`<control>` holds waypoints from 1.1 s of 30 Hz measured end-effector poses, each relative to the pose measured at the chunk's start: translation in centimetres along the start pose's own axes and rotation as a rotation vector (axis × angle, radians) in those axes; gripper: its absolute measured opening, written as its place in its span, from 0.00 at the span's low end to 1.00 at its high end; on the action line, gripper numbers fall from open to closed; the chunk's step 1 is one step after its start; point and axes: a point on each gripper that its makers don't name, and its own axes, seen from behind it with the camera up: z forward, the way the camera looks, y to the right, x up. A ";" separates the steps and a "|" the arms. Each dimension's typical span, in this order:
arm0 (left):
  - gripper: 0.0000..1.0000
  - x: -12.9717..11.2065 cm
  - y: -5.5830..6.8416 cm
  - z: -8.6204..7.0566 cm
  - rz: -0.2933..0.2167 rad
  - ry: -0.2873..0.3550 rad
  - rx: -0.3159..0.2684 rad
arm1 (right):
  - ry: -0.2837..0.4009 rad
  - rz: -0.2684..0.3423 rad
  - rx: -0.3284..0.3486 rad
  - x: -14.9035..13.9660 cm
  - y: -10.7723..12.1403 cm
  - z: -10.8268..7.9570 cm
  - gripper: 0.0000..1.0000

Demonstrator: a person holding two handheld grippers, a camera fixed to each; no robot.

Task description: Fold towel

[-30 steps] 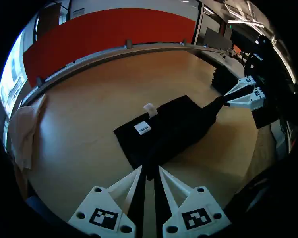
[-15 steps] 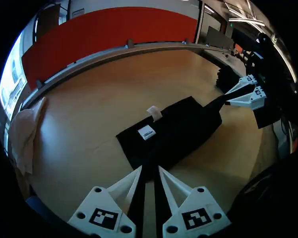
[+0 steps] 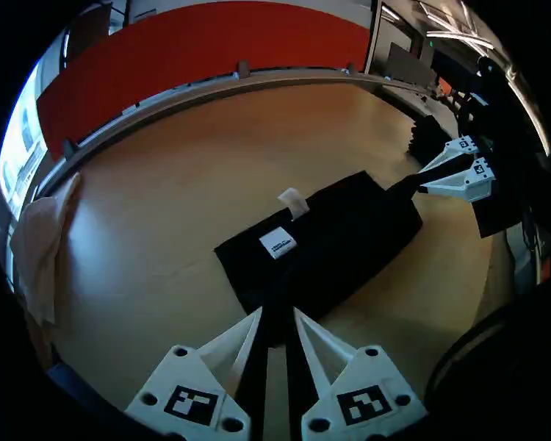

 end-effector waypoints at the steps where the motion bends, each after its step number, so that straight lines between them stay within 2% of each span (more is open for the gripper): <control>1: 0.15 -0.1 -0.1 0.2 0.000 -0.001 0.001 | -0.003 0.002 0.000 -0.1 0.0 0.1 0.18; 18: 0.22 -0.6 -1.6 3.5 -0.020 -0.005 0.039 | -0.041 0.032 -0.036 -1.9 0.9 2.4 0.23; 27: 0.24 -0.2 -2.4 4.2 -0.011 -0.005 0.064 | -0.043 0.043 -0.065 -2.0 1.7 3.2 0.37; 33: 0.25 0.0 -2.7 4.7 -0.002 -0.007 0.070 | -0.040 0.058 -0.092 -1.8 2.6 3.6 0.42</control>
